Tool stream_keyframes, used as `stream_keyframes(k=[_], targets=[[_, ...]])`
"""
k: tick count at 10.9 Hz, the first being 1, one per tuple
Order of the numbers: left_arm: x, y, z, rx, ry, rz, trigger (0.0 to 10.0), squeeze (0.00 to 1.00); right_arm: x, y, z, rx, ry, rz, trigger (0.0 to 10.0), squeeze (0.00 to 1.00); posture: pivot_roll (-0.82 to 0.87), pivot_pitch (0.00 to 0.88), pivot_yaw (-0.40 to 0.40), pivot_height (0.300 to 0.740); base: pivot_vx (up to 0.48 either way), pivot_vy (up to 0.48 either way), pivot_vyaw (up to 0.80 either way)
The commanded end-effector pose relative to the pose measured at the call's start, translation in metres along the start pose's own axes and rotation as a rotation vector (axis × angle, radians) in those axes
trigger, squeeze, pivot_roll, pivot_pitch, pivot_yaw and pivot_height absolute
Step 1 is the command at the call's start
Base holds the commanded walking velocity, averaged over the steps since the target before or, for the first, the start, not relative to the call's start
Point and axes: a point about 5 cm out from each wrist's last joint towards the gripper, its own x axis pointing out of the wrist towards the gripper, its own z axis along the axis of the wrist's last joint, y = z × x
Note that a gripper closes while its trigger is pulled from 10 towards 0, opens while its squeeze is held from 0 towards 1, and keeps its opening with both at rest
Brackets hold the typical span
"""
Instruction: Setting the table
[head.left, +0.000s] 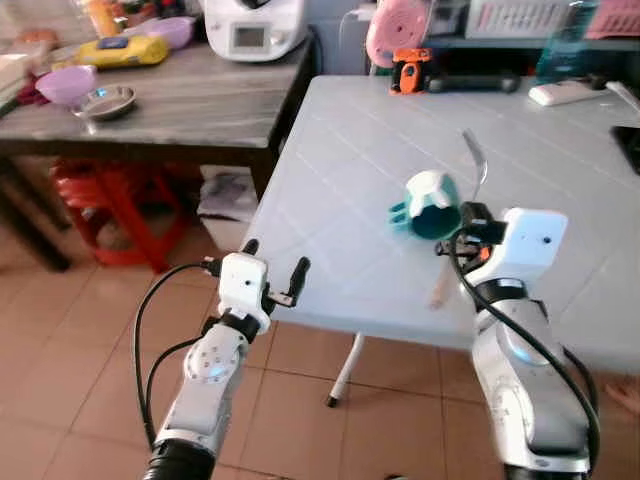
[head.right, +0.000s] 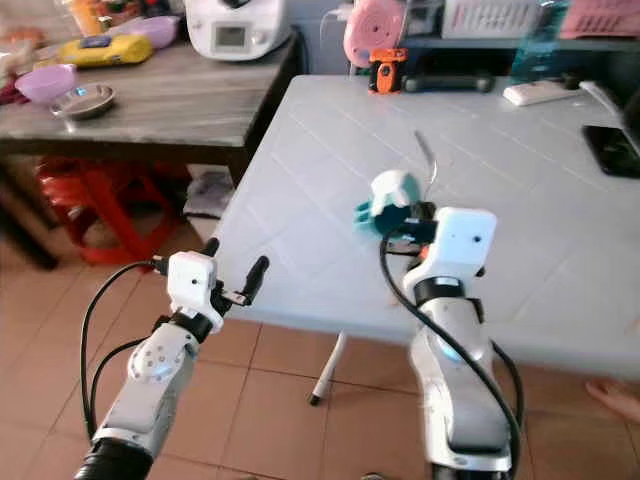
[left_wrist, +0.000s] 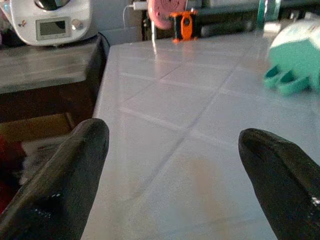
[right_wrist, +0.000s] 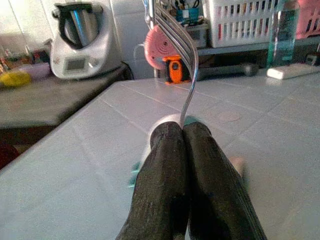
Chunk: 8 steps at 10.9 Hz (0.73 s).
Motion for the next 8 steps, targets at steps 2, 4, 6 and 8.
stream_keyframes(k=[2, 4, 6, 8], targets=[[0.0018, -0.0015, 0.0012, 0.000, -0.001, -0.015, 10.0, 0.00, -0.0007, -0.0016, 0.0037, -0.005, -0.018, -0.006, 10.0, 0.00, -0.17, 0.087, 0.112, 0.740, 0.000, 0.450, -0.24], [0.0020, -0.0013, 0.0013, 0.002, -0.002, -0.017, 10.0, 0.00, -0.0006, -0.0016, 0.0034, -0.004, -0.019, -0.009, 10.0, 0.00, -0.17, 0.086, 0.113, 0.740, 0.000, 0.450, 0.00], [0.0026, -0.0017, 0.0016, 0.004, -0.005, -0.017, 10.0, 0.00, -0.0004, -0.0021, 0.0045, -0.017, -0.032, -0.004, 10.0, 0.00, -0.16, 0.082, 0.112, 0.740, 0.000, 0.456, 0.00], [0.0033, -0.0031, 0.0016, 0.003, -0.007, -0.016, 10.0, 0.00, -0.0002, -0.0025, 0.0051, -0.041, -0.040, 0.001, 10.0, 0.00, -0.16, 0.075, 0.109, 0.740, 0.000, 0.454, 0.21]])
